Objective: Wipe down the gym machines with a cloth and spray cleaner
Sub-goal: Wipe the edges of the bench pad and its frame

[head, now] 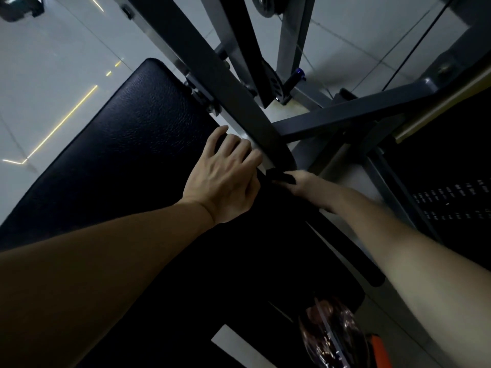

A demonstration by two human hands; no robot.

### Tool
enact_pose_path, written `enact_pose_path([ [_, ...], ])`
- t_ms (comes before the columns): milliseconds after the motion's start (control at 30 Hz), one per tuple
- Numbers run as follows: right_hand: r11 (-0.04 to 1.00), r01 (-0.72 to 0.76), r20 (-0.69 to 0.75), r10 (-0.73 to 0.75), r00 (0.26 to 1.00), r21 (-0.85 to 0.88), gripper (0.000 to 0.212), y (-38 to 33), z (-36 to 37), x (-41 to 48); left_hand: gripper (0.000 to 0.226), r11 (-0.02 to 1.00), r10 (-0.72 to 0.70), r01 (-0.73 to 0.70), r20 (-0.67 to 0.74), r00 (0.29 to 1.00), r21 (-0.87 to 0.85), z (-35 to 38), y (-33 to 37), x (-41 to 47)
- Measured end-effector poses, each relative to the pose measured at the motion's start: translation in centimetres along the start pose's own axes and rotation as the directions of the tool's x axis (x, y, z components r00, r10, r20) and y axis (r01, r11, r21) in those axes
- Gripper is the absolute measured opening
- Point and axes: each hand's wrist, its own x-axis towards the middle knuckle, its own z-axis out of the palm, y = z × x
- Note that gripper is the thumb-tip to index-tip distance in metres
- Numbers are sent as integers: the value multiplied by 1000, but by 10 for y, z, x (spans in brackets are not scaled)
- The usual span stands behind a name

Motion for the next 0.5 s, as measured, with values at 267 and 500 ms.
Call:
enact_pose_path([
  [267,907,-345,142,319,937,240,39,-5,-7,17,26,1000,1,-1,-5,1000,8,1,-1,1],
  [500,971,-32,59,19,998,235,7,13,3,2,26,1000,-2,2,-3,1000,-7,1,-1,0],
])
